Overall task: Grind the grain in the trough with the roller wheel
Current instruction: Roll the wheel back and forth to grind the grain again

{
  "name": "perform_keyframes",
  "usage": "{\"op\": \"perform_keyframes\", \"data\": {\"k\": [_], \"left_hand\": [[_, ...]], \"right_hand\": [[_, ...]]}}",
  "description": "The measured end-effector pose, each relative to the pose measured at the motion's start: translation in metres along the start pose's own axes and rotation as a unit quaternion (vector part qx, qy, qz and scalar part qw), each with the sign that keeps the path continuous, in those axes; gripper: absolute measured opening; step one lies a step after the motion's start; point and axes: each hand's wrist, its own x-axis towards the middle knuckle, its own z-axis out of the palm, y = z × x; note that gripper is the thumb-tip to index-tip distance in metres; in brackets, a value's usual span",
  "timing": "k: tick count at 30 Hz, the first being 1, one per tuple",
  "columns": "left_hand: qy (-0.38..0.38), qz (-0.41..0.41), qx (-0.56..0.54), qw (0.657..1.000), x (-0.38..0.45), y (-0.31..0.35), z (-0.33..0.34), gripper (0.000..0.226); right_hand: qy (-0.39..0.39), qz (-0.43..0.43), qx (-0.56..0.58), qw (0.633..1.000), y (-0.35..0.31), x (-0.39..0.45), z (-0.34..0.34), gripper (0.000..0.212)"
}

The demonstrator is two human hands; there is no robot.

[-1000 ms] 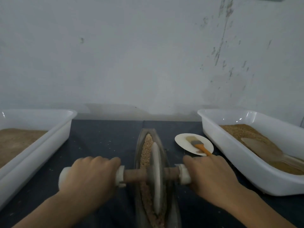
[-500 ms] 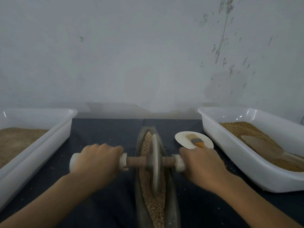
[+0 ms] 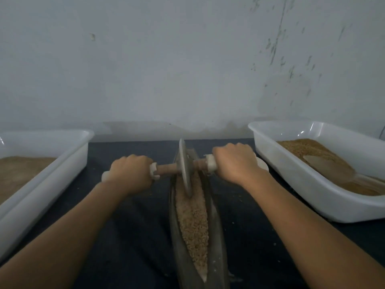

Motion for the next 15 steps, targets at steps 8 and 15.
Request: {"op": "perform_keyframes", "data": {"k": [8, 15], "left_hand": [[0.054, 0.027, 0.097, 0.993, -0.085, 0.008, -0.016, 0.031], [0.056, 0.038, 0.133, 0.989, -0.106, 0.013, -0.029, 0.029]], "right_hand": [[0.001, -0.050, 0.036, 0.998, 0.000, -0.079, -0.011, 0.042], [-0.045, -0.047, 0.076, 0.995, 0.001, -0.094, -0.024, 0.040]]}}
